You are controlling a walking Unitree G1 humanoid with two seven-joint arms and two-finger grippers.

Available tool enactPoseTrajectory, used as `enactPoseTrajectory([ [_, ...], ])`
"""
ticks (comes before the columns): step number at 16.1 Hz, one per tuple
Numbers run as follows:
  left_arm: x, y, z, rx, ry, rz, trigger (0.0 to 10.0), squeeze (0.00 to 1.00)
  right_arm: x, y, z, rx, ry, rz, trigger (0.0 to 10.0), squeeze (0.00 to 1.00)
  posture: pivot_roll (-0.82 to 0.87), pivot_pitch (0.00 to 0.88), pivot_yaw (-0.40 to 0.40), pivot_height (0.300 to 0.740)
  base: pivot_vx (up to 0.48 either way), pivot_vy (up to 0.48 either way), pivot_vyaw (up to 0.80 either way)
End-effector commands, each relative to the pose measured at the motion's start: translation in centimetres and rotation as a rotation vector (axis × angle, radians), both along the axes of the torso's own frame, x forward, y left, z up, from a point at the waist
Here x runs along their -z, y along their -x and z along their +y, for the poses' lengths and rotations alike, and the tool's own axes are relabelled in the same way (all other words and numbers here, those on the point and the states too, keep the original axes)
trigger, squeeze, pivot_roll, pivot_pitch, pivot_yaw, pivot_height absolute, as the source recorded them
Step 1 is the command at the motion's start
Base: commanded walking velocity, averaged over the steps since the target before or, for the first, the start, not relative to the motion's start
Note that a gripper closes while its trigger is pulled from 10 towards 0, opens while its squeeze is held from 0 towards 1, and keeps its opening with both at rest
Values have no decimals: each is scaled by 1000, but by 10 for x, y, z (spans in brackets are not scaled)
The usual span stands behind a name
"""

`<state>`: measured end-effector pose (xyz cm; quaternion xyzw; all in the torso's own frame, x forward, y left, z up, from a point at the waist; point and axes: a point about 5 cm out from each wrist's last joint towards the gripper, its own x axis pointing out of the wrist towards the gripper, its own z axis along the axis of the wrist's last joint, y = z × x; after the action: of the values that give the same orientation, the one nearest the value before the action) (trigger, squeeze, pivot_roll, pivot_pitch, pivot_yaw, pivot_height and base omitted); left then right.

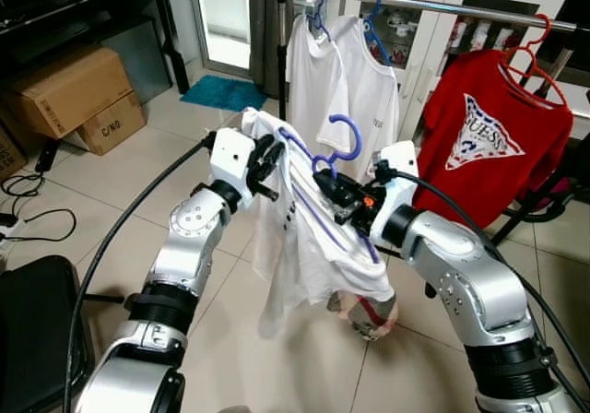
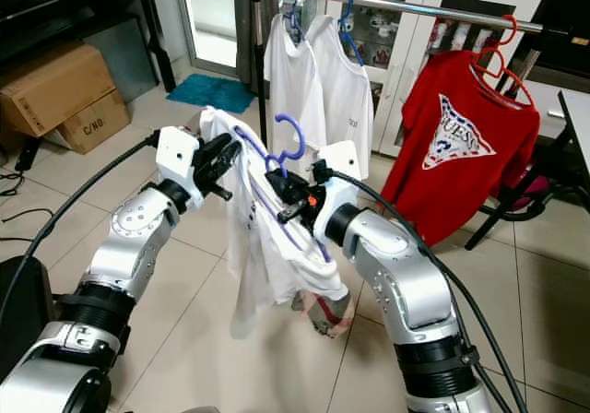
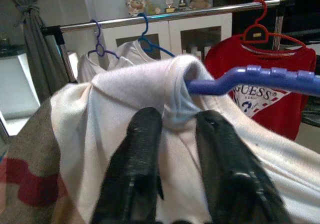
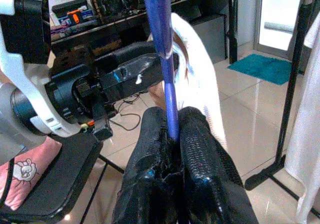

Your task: Hang hanger

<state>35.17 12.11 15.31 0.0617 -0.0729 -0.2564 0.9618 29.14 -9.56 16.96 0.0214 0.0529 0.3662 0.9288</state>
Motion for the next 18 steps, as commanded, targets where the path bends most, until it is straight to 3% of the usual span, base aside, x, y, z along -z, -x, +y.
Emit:
enactPoseTrajectory([
  [1, -5, -1, -2, 2, -23, -23, 10000, 1000, -8, -1, 3, -21, -11, -27, 10000, 0, -46, 0, 25, 740, 0, 0, 0],
  [5, -2, -10, 5, -96, -55, 5, 10000, 1000, -9, -1, 3, -24, -11, -32, 10000, 0, -49, 0, 25, 740, 0, 0, 0],
  [6, -4, -12, 5, -89, -47, 9, 10000, 894, -10, 0, 3, -23, -12, -34, 10000, 0, -49, 0, 25, 740, 0, 0, 0],
  [7, -5, -13, 4, -78, -44, 13, 3176, 118, -10, 0, 3, -22, -12, -35, 10000, 0, -49, 0, 25, 740, 0, 0, 0],
  [8, -5, -13, 3, -67, -44, 16, 1804, 0, -10, 0, 3, -21, -13, -35, 10000, 0, -49, 0, 25, 740, 0, 0, 0],
  [9, -5, -14, 1, -46, -45, 22, 0, 0, -10, 0, 2, -20, -14, -36, 10000, 0, -55, 0, 36, 740, 0, 0, 0],
  [12, 0, -14, -6, 10, -66, 53, 0, 0, -10, -1, 3, -18, -16, -37, 10000, 0, -55, 0, 36, 740, 0, 0, 0],
  [18, -1, -20, -2, -27, -20, 84, 0, 0, -11, -1, 2, -12, -18, -42, 10000, 0, -57, 0, 44, 740, 0, 0, 0],
])
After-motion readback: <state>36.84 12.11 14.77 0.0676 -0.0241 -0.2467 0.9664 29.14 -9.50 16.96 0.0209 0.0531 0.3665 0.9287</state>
